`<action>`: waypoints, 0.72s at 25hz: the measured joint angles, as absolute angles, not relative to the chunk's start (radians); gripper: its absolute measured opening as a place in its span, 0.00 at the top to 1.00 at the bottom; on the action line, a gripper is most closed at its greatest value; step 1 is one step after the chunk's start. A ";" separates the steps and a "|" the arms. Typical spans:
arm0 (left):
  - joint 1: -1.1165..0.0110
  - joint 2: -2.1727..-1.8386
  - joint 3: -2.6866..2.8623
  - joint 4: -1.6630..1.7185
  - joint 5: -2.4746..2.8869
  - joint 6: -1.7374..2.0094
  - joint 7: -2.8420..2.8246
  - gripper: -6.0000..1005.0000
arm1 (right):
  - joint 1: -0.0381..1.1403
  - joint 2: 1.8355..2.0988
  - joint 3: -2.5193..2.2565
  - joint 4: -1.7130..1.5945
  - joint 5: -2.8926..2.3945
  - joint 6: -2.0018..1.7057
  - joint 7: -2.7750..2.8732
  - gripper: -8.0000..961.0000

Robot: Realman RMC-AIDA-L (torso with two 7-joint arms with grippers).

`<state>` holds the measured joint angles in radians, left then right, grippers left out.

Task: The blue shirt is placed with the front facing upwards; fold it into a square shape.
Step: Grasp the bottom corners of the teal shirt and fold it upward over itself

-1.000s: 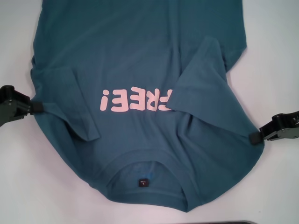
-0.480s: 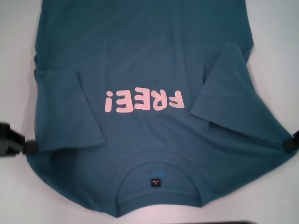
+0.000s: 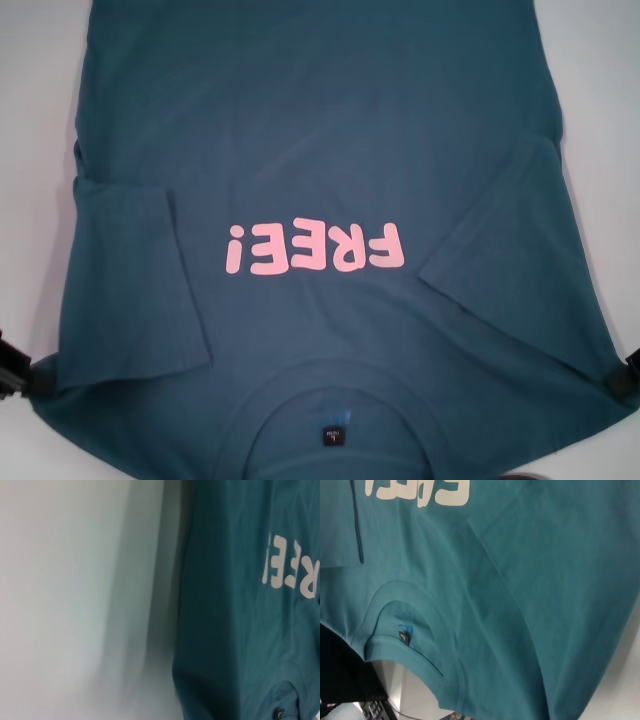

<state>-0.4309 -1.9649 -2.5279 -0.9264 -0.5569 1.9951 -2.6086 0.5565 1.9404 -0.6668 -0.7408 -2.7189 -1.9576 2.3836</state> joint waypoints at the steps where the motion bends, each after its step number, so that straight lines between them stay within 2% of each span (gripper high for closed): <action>1: -0.430 -1.963 -2.528 -0.927 -0.552 1.998 -2.608 0.99 | 0.554 1.941 -0.667 -0.742 -2.719 -1.959 2.384 0.96; 8: -0.429 -1.963 -2.543 -0.929 -0.559 2.024 -2.563 0.99 | 0.551 1.934 -0.659 -0.755 -2.710 -1.966 2.374 0.96; 11: -0.442 -1.960 -2.559 -0.930 -0.609 2.037 -2.541 0.99 | 0.568 1.923 -0.644 -0.770 -2.692 -1.964 2.369 0.95; 14: -0.476 -1.943 -2.594 -0.916 -0.660 2.033 -2.555 0.99 | 0.594 1.908 -0.614 -0.778 -2.659 -1.957 2.370 0.95; 18: -0.546 -1.945 -2.653 -0.893 -0.674 2.001 -2.613 0.99 | 0.636 1.895 -0.561 -0.779 -2.632 -1.930 2.398 0.95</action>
